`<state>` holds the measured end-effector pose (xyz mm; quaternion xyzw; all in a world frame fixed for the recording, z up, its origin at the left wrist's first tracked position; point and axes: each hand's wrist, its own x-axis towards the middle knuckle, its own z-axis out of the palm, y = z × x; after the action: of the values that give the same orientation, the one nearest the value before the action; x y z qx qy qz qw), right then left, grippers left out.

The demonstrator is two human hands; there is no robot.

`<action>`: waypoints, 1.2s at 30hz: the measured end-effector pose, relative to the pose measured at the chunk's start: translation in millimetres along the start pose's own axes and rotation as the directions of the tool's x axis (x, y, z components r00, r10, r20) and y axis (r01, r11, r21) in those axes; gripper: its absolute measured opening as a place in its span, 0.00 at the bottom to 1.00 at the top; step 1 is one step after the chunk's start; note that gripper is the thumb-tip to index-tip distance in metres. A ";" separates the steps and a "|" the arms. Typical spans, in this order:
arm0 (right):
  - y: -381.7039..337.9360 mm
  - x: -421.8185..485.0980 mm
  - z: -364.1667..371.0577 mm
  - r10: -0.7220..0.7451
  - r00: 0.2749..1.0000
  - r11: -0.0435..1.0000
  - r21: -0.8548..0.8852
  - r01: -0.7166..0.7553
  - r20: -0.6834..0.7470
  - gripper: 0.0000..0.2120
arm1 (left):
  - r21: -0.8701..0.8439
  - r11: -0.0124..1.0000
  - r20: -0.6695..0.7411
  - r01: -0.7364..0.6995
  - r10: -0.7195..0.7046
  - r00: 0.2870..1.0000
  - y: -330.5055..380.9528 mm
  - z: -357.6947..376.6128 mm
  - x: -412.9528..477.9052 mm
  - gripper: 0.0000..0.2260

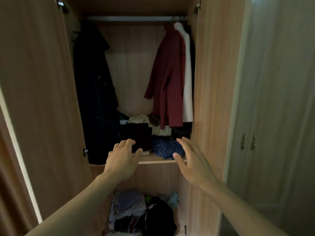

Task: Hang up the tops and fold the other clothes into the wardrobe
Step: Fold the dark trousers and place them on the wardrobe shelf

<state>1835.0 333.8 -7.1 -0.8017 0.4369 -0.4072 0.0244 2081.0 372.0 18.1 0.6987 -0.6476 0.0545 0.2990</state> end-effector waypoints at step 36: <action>93.1 59.5 -69.8 0.063 0.964 0.984 -0.145 -0.103 -0.259 0.30 | 0.058 0.995 0.040 -0.076 0.074 0.996 72.2 56.4 12.7 0.22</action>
<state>1741.6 255.6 40.3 -0.7236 0.5005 -0.4689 -0.0779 1997.8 334.6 3.1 0.6834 -0.6771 0.0718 0.2634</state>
